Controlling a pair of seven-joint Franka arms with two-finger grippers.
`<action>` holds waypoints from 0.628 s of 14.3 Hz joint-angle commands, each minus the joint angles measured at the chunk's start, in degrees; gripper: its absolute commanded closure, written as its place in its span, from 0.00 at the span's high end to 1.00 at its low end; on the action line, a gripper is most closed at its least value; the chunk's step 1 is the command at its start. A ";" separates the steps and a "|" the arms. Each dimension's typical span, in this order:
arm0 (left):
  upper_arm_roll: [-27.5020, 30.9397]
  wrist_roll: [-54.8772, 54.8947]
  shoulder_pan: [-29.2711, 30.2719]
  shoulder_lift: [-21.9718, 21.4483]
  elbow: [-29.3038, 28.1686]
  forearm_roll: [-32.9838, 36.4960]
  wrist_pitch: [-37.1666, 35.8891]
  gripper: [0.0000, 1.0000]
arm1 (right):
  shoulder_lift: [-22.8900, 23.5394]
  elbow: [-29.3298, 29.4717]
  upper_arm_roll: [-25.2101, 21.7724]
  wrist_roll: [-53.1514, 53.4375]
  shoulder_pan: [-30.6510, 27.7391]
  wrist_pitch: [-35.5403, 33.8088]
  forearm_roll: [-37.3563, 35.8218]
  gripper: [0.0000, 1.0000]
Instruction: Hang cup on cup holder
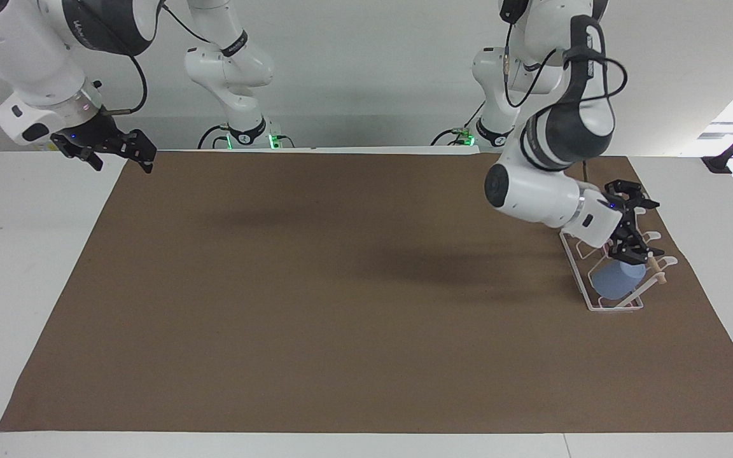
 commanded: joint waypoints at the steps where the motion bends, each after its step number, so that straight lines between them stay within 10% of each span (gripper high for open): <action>1: 0.64 9.05 3.24 -4.41 0.34 -6.22 1.04 0.99 | -1.14 -1.41 0.19 0.34 -0.30 0.78 0.89 0.99; 9: 0.72 46.90 17.48 -5.56 5.19 -41.17 13.69 0.99 | -1.14 -1.41 0.19 0.34 -0.30 0.78 0.89 0.99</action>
